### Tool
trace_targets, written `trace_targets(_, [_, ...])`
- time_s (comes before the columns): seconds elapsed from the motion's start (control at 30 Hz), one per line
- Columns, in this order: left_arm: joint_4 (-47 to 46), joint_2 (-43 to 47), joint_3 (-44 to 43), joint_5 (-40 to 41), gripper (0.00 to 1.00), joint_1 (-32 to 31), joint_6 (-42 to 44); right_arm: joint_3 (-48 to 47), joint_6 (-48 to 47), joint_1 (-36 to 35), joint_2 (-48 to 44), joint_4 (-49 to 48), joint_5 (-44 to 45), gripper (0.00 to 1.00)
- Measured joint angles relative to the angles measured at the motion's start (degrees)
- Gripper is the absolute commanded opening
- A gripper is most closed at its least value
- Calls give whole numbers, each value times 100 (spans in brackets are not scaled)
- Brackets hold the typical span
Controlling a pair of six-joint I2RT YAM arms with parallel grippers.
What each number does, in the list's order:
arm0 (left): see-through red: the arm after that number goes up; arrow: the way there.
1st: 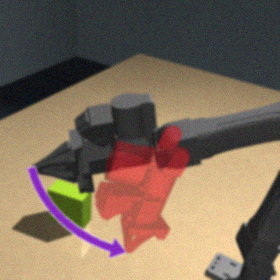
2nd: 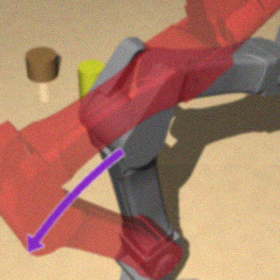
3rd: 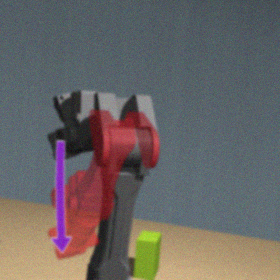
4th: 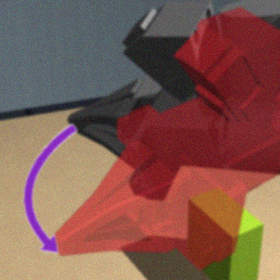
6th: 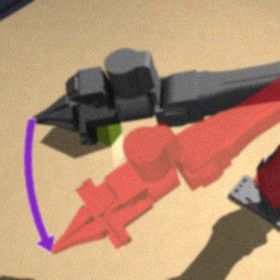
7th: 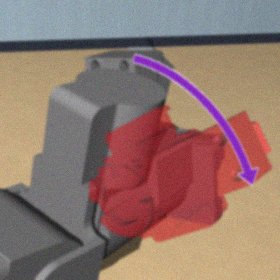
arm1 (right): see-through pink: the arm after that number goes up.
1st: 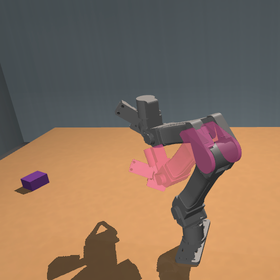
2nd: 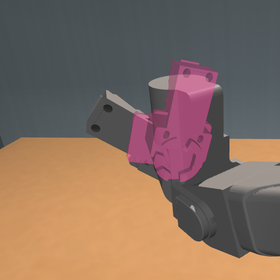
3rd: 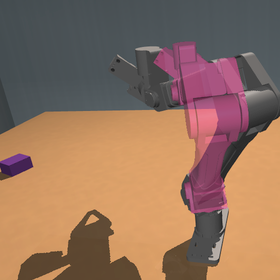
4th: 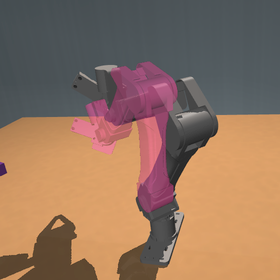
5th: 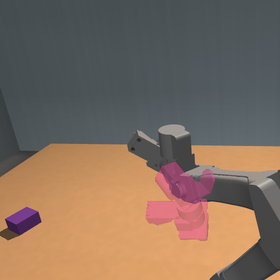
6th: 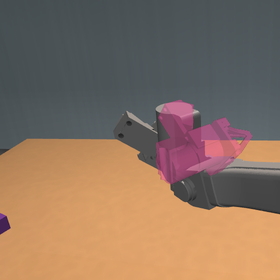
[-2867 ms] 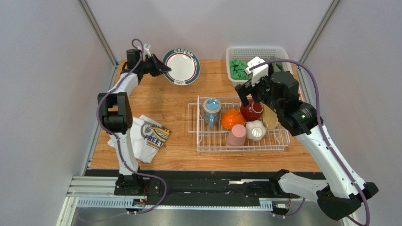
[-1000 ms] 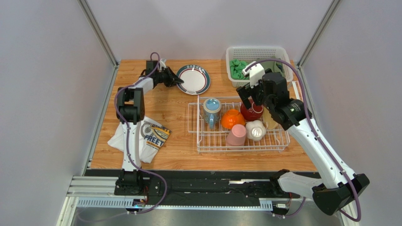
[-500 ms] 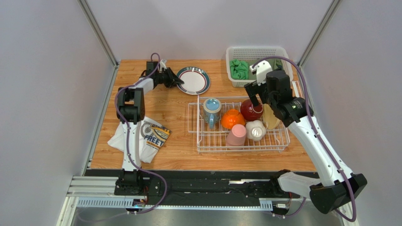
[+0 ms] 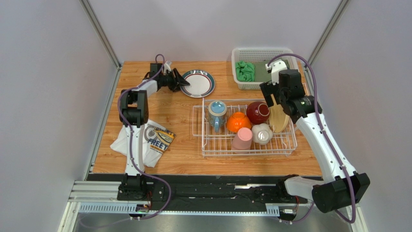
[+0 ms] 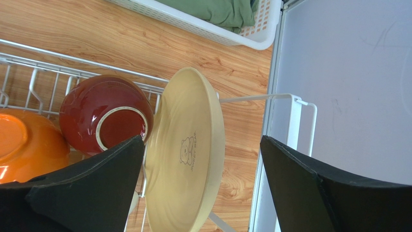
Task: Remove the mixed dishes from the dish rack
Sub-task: Place the plate at the center of the board, then pick up the plate from the dish rack.
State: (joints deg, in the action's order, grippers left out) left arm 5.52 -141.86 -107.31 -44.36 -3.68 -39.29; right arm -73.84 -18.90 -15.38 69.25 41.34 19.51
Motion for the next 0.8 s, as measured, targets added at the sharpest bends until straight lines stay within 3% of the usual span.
trace_targets(0.3, [219,195,66,129,77,-11,409,197,2,109,127,79,164,94])
trace_targets(0.6, [621,487,212,487,80,-11,879,457,11,142,293,138,402,86])
trace_targets(0.8, [763,662,363,743,80,-11,1097,494,24,168,411,151,470,69])
